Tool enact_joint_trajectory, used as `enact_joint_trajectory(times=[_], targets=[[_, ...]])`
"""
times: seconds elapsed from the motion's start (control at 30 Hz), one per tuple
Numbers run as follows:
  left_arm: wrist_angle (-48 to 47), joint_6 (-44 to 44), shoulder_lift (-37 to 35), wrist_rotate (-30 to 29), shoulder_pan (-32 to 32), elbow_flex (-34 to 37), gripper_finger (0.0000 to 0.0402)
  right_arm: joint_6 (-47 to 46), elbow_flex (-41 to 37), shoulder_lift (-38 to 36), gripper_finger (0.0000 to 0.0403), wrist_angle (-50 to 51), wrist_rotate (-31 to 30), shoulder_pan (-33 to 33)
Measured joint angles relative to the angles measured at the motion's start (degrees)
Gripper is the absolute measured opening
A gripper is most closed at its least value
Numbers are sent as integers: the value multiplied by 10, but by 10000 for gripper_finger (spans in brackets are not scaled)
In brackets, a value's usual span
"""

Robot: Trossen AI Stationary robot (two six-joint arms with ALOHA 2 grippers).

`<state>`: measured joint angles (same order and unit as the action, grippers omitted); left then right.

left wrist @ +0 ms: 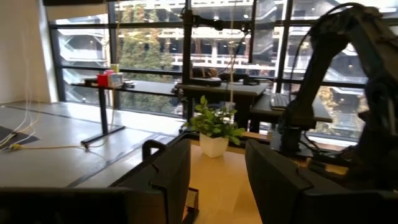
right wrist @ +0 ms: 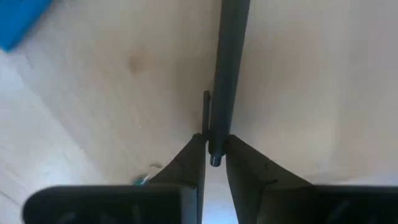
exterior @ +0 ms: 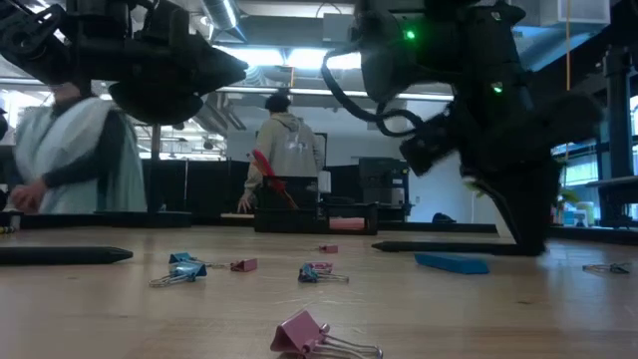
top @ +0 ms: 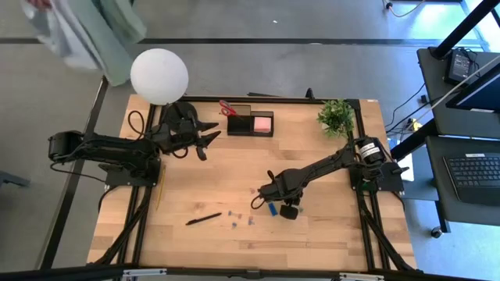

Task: Pick and place office supplies into organizer
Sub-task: Put the black pen into the black desk organizer

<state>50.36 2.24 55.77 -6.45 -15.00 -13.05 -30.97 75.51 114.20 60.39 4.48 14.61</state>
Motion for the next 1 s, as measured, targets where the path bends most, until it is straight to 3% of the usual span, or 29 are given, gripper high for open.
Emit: enact_joint_trajectory(times=[0.33, 0.6, 0.73, 0.8, 1.0], targets=[[-38, -7, 0, 33, 0, -31, 148, 4, 51, -62, 53, 24, 3, -52], [-137, -33, 0, 45, 2, -86, 148, 19, 82, -152, 53, 22, -96, -111], [-208, -148, 0, 31, 23, -129, 148, 28, 83, -207, 53, 8, -94, -155], [-251, -243, 0, -7, 43, -156, 148, 23, 83, -229, 53, -14, -59, -183], [-294, -567, 10, -220, 116, -219, 148, -13, 84, -262, 53, -159, 118, -257]])
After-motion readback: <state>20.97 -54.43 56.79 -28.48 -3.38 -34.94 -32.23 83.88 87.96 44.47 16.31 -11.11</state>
